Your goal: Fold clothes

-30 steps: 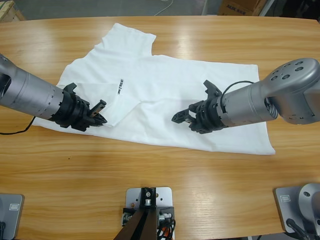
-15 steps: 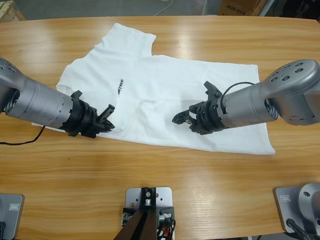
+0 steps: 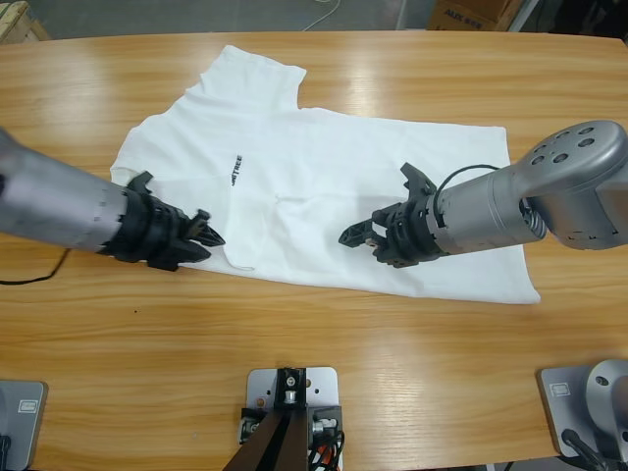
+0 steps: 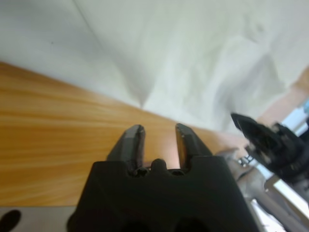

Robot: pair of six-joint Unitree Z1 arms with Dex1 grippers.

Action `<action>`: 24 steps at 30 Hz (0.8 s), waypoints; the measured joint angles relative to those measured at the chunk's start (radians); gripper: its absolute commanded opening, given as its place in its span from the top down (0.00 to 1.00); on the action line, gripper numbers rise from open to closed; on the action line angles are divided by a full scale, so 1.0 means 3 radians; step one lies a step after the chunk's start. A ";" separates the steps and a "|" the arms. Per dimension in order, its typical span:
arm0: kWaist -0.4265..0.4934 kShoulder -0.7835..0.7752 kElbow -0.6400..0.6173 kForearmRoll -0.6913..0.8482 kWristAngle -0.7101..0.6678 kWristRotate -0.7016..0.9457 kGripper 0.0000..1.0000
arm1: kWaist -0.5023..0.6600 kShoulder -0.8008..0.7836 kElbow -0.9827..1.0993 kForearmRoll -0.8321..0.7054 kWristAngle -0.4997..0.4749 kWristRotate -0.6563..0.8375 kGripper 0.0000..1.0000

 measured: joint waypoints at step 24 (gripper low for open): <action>0.0756 0.0364 -0.1487 0.1586 -0.0224 0.5758 0.49 | 0.0003 0.0002 0.0026 -0.0071 0.0000 0.0004 0.34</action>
